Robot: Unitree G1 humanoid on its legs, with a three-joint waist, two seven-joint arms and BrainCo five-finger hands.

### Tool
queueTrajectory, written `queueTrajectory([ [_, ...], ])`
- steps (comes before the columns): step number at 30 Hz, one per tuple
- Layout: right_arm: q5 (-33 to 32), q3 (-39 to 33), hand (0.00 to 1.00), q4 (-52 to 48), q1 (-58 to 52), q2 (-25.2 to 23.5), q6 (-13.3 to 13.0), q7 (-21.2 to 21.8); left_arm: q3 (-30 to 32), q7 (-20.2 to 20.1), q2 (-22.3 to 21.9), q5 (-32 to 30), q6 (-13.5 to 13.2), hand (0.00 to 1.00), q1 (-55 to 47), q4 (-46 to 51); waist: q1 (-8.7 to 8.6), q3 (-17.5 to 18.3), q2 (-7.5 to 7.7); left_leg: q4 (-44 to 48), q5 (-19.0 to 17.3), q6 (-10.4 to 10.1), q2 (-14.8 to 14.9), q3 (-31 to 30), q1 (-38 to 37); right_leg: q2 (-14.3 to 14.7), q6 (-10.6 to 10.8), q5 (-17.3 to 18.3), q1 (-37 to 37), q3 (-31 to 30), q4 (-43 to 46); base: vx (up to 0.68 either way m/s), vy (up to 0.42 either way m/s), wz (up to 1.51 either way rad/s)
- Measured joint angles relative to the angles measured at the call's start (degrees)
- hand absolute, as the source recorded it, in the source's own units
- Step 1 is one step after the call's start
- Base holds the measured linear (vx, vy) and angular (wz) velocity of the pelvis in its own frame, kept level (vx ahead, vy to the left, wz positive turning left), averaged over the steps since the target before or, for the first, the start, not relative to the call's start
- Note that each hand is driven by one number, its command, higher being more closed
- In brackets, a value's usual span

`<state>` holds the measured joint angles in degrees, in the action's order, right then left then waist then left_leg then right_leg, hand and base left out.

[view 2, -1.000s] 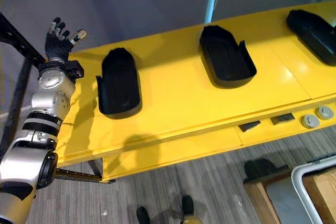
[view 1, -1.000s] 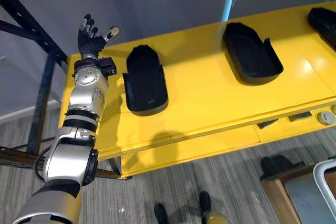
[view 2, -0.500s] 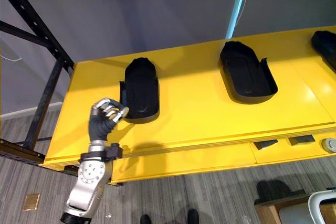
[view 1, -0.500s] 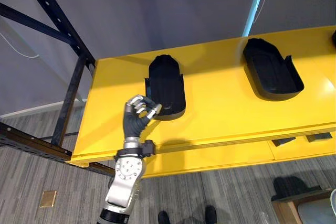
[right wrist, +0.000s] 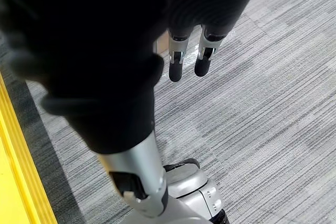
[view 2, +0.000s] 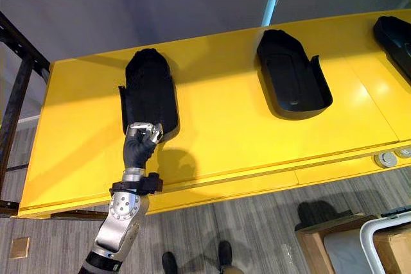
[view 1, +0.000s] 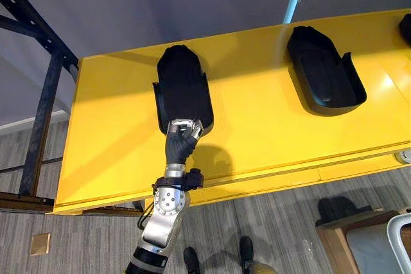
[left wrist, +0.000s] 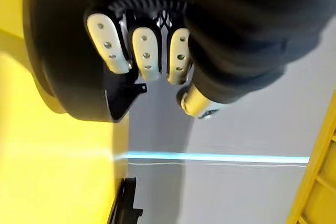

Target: Walk over and take plastic housings, then place them on the shelf

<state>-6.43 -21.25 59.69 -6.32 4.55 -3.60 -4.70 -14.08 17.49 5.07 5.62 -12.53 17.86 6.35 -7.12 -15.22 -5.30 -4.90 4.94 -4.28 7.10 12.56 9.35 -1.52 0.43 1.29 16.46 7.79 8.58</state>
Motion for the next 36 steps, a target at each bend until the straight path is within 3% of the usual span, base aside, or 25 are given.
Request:
queueTrajectory([
  [12, -0.1, -0.1, 0.0, -0.1, 0.4, -0.2, -0.2, 0.0, -0.7, 0.0, 0.0, 0.0, -0.2, 1.0, 2.6, -1.7, -0.25, -0.6, 0.34, 0.1, 0.0, 0.0, 0.0, 0.1, 0.0, 0.0, 0.0, 0.0, 0.1, -0.3, 0.2, 0.0, 0.0, 0.0],
  [13, -0.3, -0.1, 0.0, -0.1, 0.4, -0.3, -0.3, -0.1, -1.6, 0.0, 0.1, 0.1, 0.3, 0.0, 1.8, -0.8, -0.33, -0.7, 0.44, 0.1, 0.0, 0.0, 0.0, 0.1, -0.3, 0.0, 0.1, 0.1, -0.2, -0.2, 0.1, 0.0, 0.0, 0.0],
  [17, -1.6, -0.3, 0.0, 0.0, 0.3, -0.5, -0.6, -0.4, -6.4, -1.4, 0.2, 2.0, 0.0, 0.0, -4.4, 9.5, -0.26, -0.7, 0.45, 0.0, 0.0, 0.1, 0.0, -0.3, -0.6, -0.1, 0.3, 0.3, -0.9, 0.2, 0.0, 0.01, -0.006, 0.06],
  [21, -2.3, -0.4, 0.0, 0.1, -0.3, -0.5, -1.0, -0.4, -8.9, -4.2, 0.3, 4.2, -2.3, 0.0, -7.5, 16.9, 0.16, -0.7, 0.41, 0.1, -0.4, 0.0, 0.0, -1.0, -3.6, -0.1, 0.5, 1.0, -4.4, 0.6, -0.1, 0.01, -0.007, 0.09],
  [25, -2.3, 0.0, 0.0, 0.1, -0.3, -0.3, -1.0, -0.4, -10.0, -4.1, 0.3, 4.3, -4.1, 0.0, -9.1, 17.6, 0.57, -0.2, 0.46, 0.3, -1.1, -0.3, 0.2, -1.1, -6.0, 0.1, 0.6, 1.7, -6.7, 0.6, 0.0, -0.02, -0.003, -0.04],
  [28, -2.3, 1.2, 0.0, -0.1, -0.2, -0.2, -0.9, -0.4, -9.9, -4.0, -0.1, 3.6, -4.1, 0.0, -12.7, 12.0, 1.9, 0.8, 0.88, 5.9, -5.1, -0.7, 1.2, 1.5, -7.6, 1.1, 0.3, 1.5, -8.3, -4.0, 0.3, -0.01, -0.002, -0.79],
  [29, -2.3, 3.6, 0.0, -1.4, -0.1, 0.2, -0.9, -0.5, -9.5, -3.8, -0.9, 2.9, -3.1, 0.0, -15.0, 9.6, 3.31, 1.4, 1.23, 14.4, -10.3, 0.4, 2.4, -3.6, -6.5, 2.5, 0.1, 1.4, -8.6, -8.5, 1.4, 0.01, -0.025, -1.49],
  [30, -1.8, 4.4, 0.0, -2.5, 0.0, 0.4, -0.9, -0.5, -9.2, -3.8, -1.7, 2.4, -2.7, 0.0, -15.8, 9.1, 3.92, 1.5, 1.19, 17.9, -12.6, 0.7, 2.7, -6.6, -6.3, 3.5, 0.1, 1.3, -8.7, -10.8, 2.1, -0.01, 0.017, -2.23],
  [31, -2.4, 6.2, 0.0, -4.7, -0.2, 1.0, -0.9, -0.6, -8.6, -3.7, -3.7, 1.8, -2.2, 0.0, -17.3, 8.2, 5.11, 2.1, 1.03, 25.9, -17.5, 0.2, 2.5, -15.2, -5.2, 5.6, -0.3, 1.7, -8.1, -15.8, 4.1, -0.02, 0.033, -1.99],
  [33, -3.6, 8.3, 0.0, -8.6, -0.4, 0.6, -1.0, -0.7, -7.4, -3.6, -6.2, 0.8, -1.6, 0.0, -19.1, 6.5, 6.81, 4.6, 1.06, 35.0, -23.0, -1.3, 0.9, -27.7, -4.9, 10.5, -0.9, 2.8, -5.1, -24.6, 8.5, -0.09, 0.225, -2.82],
  [34, -5.0, 9.7, 0.0, -11.1, -0.7, -0.4, -1.0, -0.7, -7.5, -3.6, -6.6, -0.2, -1.1, 0.0, -19.5, 4.6, 6.39, 6.9, 0.84, 37.2, -25.0, -1.9, -0.4, -32.2, -5.4, 12.9, -0.5, 3.0, -3.2, -29.1, 10.6, -0.1, 0.303, -2.6],
  [36, -5.5, 11.0, 0.0, -16.3, -2.0, -2.3, -1.2, -0.8, -7.7, -3.9, -7.1, -1.1, -0.6, 0.0, -19.1, 3.0, 4.58, 7.1, 1.51, 38.7, -26.9, 0.5, -2.7, -33.4, -6.2, 14.2, 1.2, 1.7, -1.6, -35.1, 11.6, -0.08, 0.283, -1.94],
])
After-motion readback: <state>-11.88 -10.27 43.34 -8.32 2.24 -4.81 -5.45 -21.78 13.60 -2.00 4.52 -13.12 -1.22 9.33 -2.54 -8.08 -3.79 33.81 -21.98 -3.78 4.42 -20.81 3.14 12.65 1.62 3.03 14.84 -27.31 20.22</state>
